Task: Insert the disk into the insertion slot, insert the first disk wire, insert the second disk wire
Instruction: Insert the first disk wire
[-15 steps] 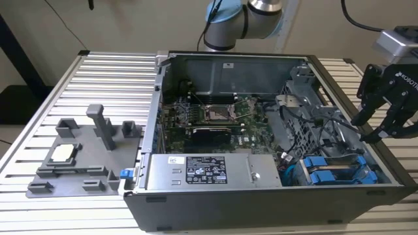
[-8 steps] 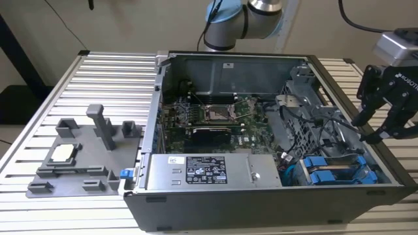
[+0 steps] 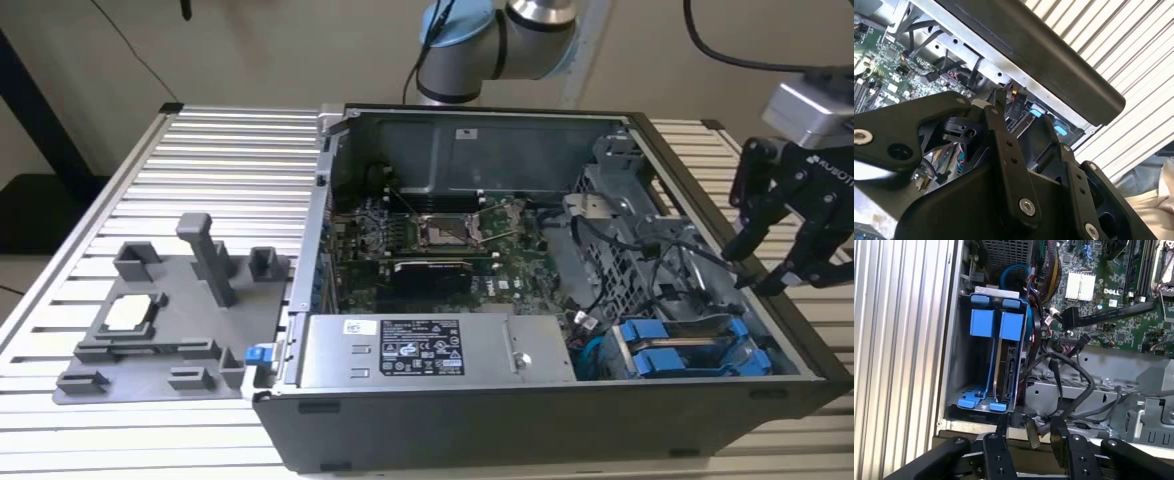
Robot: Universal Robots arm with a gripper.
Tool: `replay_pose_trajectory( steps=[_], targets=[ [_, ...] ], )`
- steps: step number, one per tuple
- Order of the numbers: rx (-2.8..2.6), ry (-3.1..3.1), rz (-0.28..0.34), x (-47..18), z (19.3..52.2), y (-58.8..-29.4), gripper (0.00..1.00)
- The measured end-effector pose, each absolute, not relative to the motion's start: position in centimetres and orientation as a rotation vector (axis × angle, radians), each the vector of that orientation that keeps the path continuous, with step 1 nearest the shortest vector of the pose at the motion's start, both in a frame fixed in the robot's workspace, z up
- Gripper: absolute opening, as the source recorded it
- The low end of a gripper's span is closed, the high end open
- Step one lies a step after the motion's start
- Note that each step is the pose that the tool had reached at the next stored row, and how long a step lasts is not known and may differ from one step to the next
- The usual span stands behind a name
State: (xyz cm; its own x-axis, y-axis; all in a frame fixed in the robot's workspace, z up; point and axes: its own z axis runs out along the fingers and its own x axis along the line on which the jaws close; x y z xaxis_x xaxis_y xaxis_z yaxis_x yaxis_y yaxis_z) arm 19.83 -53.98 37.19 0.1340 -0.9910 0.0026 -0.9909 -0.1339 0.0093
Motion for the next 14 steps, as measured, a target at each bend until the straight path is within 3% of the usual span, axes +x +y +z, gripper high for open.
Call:
replay_pose_trajectory(
  steps=[12, 14],
  targets=[
    [2.396, -2.028, 0.005, 19.89, 36.92, -53.98, 0.47],
    [2.397, -2.027, 0.004, 19.89, 36.92, -53.98, 0.38]
  ],
)
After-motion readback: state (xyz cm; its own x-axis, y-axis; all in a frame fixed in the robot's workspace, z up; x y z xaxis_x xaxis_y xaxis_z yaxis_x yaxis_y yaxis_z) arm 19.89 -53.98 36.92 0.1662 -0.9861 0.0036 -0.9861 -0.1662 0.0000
